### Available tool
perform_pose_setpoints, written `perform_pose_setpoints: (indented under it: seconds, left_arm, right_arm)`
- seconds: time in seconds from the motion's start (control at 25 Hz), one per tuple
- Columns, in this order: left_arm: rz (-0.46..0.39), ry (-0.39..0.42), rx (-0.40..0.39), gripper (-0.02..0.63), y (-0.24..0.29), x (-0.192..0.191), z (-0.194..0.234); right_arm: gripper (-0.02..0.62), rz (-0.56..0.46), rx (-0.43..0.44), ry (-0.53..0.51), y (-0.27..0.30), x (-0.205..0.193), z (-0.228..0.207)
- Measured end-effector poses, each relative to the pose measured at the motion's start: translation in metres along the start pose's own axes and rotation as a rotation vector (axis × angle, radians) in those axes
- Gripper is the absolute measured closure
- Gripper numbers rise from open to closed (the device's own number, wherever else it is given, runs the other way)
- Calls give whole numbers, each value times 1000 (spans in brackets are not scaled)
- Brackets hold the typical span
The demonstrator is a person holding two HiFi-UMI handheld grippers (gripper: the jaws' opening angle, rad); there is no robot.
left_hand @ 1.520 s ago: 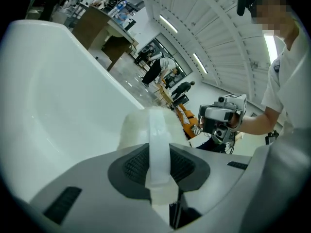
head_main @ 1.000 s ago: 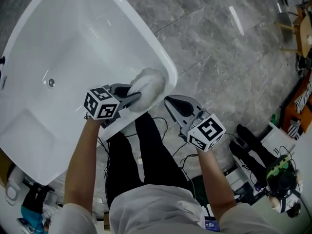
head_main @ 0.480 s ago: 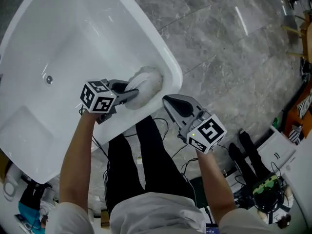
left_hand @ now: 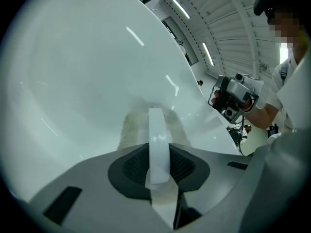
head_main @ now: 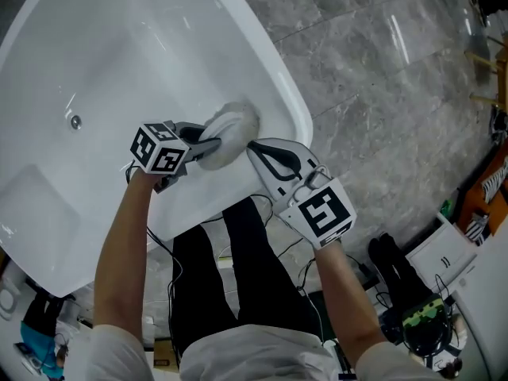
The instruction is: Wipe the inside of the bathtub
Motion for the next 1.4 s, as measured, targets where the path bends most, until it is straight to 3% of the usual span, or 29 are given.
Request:
perform_pose_setpoints:
  seconds: [0.6,1.4]
  left_arm:
    - [-17,-26,-19,509,16,-27,61]
    - [27,-28,-23,509,47,-71,167]
  right_arm:
    - [592,259,117,-252,75,34,7]
    - [592,353,146,-442,139,37,4]
Point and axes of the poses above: the fingertips, and each gripper's own axes: y forward along the fingers, z to its left, x out of its top, the point moved 7 cm from there along -y, backward along the fingers, and after that the axes turned 12 degrees about z, right-handed, at the moved point
